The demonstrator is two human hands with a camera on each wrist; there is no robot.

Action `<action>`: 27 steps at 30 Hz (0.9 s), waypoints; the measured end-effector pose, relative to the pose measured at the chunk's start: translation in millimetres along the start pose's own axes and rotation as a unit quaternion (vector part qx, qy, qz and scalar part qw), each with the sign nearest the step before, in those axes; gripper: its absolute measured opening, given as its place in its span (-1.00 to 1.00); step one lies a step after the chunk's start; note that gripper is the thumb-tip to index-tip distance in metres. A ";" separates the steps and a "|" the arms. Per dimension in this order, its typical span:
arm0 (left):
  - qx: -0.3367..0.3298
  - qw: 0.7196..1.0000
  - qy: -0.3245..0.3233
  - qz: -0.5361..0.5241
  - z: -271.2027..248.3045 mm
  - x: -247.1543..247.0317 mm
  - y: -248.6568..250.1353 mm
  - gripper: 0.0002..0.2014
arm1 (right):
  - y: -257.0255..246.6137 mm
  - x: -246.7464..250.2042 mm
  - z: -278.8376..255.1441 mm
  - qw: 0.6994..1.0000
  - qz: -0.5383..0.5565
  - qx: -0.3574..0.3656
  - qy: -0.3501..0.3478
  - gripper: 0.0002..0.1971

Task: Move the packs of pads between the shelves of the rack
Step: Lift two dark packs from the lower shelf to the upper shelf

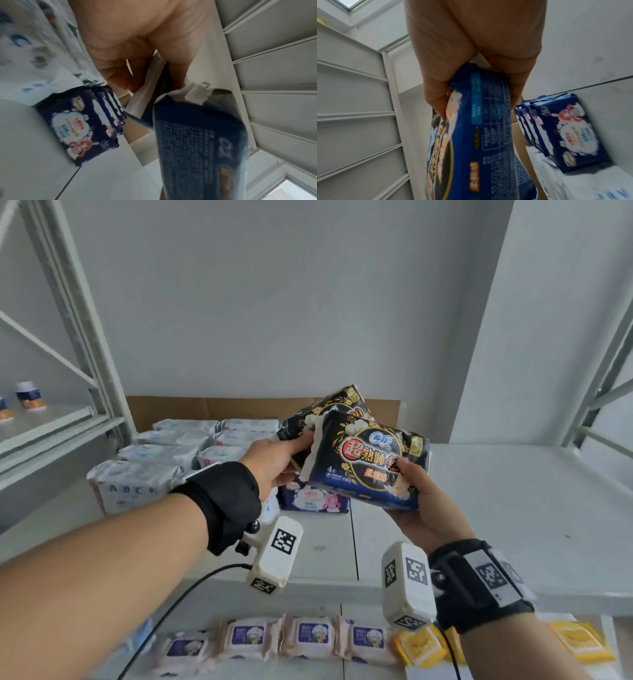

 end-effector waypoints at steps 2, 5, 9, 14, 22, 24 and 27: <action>-0.010 1.000 -0.009 0.003 26.9 -6.8 13.6 -0.60 | -11.0 -1.0 24.0 1.000 -0.016 0.009 0.013 -0.58; -0.013 0.999 -0.031 0.022 63.7 -18.7 29.5 -0.65 | -23.5 -1.6 55.7 0.998 -0.042 0.027 0.031 -0.57; -0.005 0.996 -0.077 0.049 105.7 -38.3 43.5 -0.78 | -30.9 1.4 89.2 0.996 -0.049 0.042 0.058 -0.57; -0.018 0.982 -0.158 0.103 150.3 -71.1 64.5 -0.82 | -45.8 10.2 116.9 0.993 -0.037 0.074 0.084 -0.56; -0.090 0.955 -0.201 0.200 208.4 -136.7 93.7 -0.59 | -80.8 47.6 134.1 0.984 -0.017 0.097 0.147 -0.73; -0.110 0.944 -0.192 0.246 225.6 -152.1 91.9 -0.57 | -86.0 68.0 141.2 0.977 -0.033 0.104 0.183 -0.71; -0.098 0.934 -0.168 0.298 247.4 -166.3 79.4 -0.51 | -90.1 97.1 155.1 0.970 -0.062 0.096 0.215 -0.65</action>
Point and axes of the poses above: each hand's wrist, its own z-axis towards the middle knuckle, its own x-axis out of the back of the hand, y = z × x, the point moved 9 cm from there along z, towards the middle knuckle, and after that the axes turned 1 degree about y, right-handed, at the moved point
